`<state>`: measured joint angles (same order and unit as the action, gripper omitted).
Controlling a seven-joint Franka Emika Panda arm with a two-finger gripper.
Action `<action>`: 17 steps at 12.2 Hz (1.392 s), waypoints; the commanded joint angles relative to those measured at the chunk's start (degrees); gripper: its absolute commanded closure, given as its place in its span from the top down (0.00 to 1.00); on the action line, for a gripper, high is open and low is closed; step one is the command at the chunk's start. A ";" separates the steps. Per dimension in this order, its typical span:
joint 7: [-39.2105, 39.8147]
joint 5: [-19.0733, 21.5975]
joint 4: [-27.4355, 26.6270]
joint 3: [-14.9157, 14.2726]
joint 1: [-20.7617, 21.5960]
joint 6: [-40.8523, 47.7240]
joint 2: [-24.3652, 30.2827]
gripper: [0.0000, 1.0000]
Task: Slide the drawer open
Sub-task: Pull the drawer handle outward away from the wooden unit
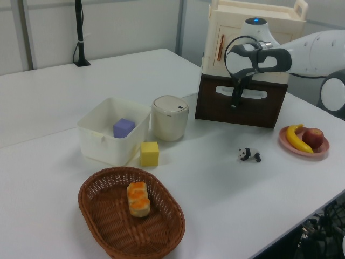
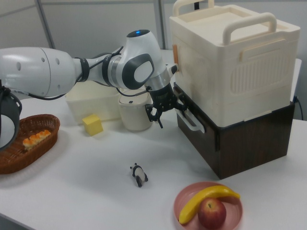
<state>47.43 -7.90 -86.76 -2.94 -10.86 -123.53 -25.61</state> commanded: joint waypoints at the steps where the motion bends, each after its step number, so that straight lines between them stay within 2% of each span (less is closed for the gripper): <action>1: 2.05 -0.71 -5.69 -0.04 2.25 2.67 4.42 0.92; 4: 1.88 -0.71 -8.15 -0.04 3.91 3.03 7.14 0.90; 9: 1.87 -0.71 -9.39 -0.04 6.29 6.63 8.73 0.90; 14: 2.05 -0.71 -9.48 0.13 7.78 11.90 11.02 0.90; 17: 1.26 -0.54 -8.52 0.13 8.05 12.17 11.02 0.88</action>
<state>48.99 -8.50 -93.29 -2.78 -3.48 -112.54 -17.18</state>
